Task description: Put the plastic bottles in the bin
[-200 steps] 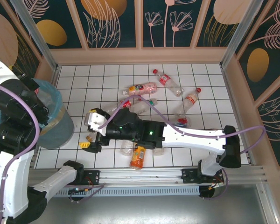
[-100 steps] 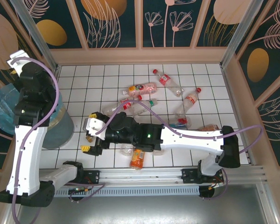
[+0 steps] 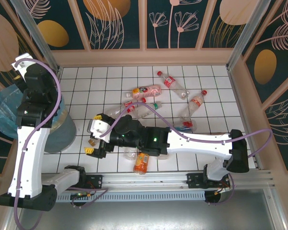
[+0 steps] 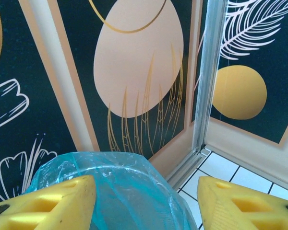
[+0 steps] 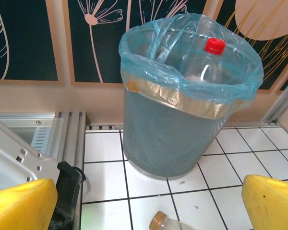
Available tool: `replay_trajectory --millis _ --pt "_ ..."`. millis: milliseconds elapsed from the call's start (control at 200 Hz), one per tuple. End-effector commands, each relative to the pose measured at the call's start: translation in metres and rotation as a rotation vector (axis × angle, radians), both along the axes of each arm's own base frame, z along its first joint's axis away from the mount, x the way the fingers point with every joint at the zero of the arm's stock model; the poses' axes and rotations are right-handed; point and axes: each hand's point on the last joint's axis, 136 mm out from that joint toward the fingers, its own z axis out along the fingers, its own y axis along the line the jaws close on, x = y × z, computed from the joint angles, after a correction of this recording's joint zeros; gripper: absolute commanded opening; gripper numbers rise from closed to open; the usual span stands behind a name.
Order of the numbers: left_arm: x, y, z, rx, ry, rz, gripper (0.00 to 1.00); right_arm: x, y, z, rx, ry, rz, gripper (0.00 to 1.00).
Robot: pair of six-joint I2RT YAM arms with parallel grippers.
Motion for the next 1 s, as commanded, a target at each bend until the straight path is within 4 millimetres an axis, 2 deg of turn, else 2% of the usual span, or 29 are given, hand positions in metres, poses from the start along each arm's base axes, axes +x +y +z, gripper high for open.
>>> replay_trajectory --millis 0,200,325,445,575,696,846,996 --pt "-0.006 -0.002 0.016 -0.023 -0.045 -0.031 0.57 0.004 -0.008 0.019 0.041 -0.022 -0.041 0.99" --pt "0.000 -0.017 0.032 -0.052 -0.057 -0.137 0.56 0.033 -0.015 0.021 0.018 0.031 -0.183 0.99" --pt "0.011 -0.033 0.045 -0.083 -0.077 -0.244 0.53 0.068 -0.031 0.019 0.014 0.150 -0.301 0.99" --pt "0.032 -0.056 0.047 -0.135 -0.069 -0.370 0.50 0.107 -0.060 0.006 0.000 0.254 -0.432 0.99" --pt "0.055 -0.084 0.042 -0.175 -0.059 -0.487 0.49 0.148 -0.106 -0.013 -0.016 0.390 -0.589 0.99" --pt "0.073 -0.131 0.040 -0.143 -0.033 -0.590 0.51 0.178 -0.155 -0.038 -0.063 0.517 -0.739 0.99" --pt "0.089 -0.196 0.033 -0.142 -0.005 -0.758 0.51 0.198 -0.218 -0.070 -0.121 0.666 -0.920 0.92" --pt "0.096 -0.286 0.010 -0.161 0.050 -1.009 0.51 0.200 -0.268 -0.104 -0.156 0.794 -1.071 0.82"
